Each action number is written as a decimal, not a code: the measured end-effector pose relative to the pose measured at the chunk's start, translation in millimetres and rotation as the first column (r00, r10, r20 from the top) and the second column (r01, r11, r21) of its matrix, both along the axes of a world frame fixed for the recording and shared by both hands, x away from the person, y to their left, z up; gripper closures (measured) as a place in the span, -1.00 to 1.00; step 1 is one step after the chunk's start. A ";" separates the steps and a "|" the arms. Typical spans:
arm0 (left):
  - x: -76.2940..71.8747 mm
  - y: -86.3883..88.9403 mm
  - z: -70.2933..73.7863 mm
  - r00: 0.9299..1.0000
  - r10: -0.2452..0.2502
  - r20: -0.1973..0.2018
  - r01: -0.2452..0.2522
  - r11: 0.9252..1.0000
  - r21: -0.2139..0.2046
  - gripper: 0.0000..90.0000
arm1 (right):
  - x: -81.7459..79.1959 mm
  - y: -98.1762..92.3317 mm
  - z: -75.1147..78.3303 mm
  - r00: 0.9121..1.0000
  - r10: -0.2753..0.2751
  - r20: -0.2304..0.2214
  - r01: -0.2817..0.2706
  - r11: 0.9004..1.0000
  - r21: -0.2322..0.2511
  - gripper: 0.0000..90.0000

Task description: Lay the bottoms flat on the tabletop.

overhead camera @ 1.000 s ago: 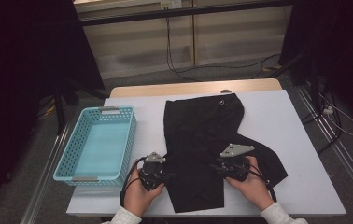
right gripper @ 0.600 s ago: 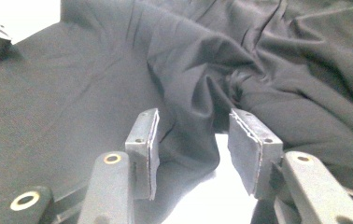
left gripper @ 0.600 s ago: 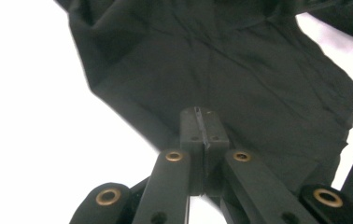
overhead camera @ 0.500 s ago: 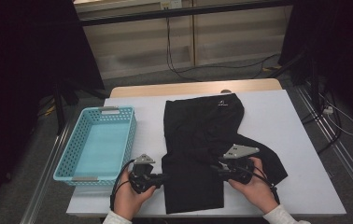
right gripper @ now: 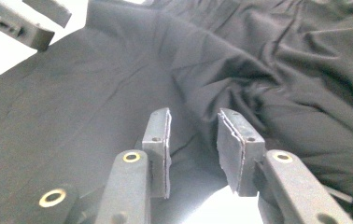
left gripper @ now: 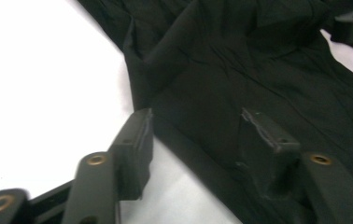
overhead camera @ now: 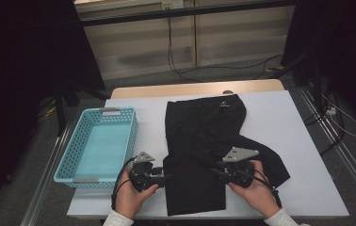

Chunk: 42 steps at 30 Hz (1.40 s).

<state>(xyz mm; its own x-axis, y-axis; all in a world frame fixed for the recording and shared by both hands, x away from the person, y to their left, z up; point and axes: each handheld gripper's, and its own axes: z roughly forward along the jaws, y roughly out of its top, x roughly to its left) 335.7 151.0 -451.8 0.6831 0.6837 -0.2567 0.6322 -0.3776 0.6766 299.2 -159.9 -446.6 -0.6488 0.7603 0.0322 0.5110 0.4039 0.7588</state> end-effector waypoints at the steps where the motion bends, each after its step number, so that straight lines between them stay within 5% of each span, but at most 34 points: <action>1: 0.3 -0.1 0.3 1.000 0.007 0.003 -0.007 1.000 -0.008 -0.11 | -1.3 2.4 -1.2 1.000 -0.007 0.007 0.007 1.000 -0.017 0.42; 3: 1.1 0.3 1.9 1.000 0.016 0.021 -0.016 1.000 -0.014 -0.19 | -3.6 4.5 -1.0 0.997 -0.055 0.055 0.058 0.997 -0.046 0.42; 6: 2.9 1.2 3.1 0.999 0.034 0.037 -0.033 0.999 -0.017 -0.30 | -4.8 8.1 -1.7 1.000 -0.014 0.007 0.014 1.000 -0.011 0.56; 11: 4.9 -1.2 4.0 0.998 0.046 0.046 -0.045 0.999 -0.019 -0.34 | -2.1 17.8 -17.9 1.000 0.009 -0.014 -0.010 0.999 -0.051 0.49; 14: 5.5 -1.7 4.1 0.997 0.064 0.053 -0.062 0.998 -0.029 -0.34 | 0.6 17.4 -17.9 0.999 0.018 -0.033 -0.019 0.999 -0.034 0.90; 17: 5.4 -1.4 4.8 0.996 0.073 0.048 -0.072 0.997 -0.021 -0.34 | 0.4 17.3 -17.2 0.998 0.039 -0.044 -0.041 0.999 -0.025 0.98; 21: 6.2 -1.2 4.3 0.996 0.085 0.031 -0.084 0.996 -0.023 -0.32 | -5.2 9.0 -12.7 0.992 0.062 -0.107 -0.057 0.997 0.055 0.99; 25: 8.7 -0.7 -0.6 0.995 0.102 0.016 -0.102 0.995 -0.010 -0.31 | -18.2 0.1 -4.0 0.990 0.092 -0.103 -0.081 0.990 0.111 0.99; 32: 13.0 -5.4 0.6 0.988 0.151 0.022 -0.151 0.988 0.015 -0.27 | -23.7 -7.5 -8.8 0.981 0.117 -0.154 -0.101 0.989 0.107 0.98; 40: 22.5 -12.6 -6.0 0.985 0.170 0.036 -0.171 0.984 0.045 -0.12 | -19.3 -12.8 -14.3 0.990 0.073 -0.120 -0.066 0.996 0.062 0.88; 42: 23.6 -13.8 -6.5 0.984 0.171 0.038 -0.173 0.984 0.044 -0.05 | -18.6 -14.1 -12.1 0.993 0.068 -0.101 -0.060 0.995 0.077 0.72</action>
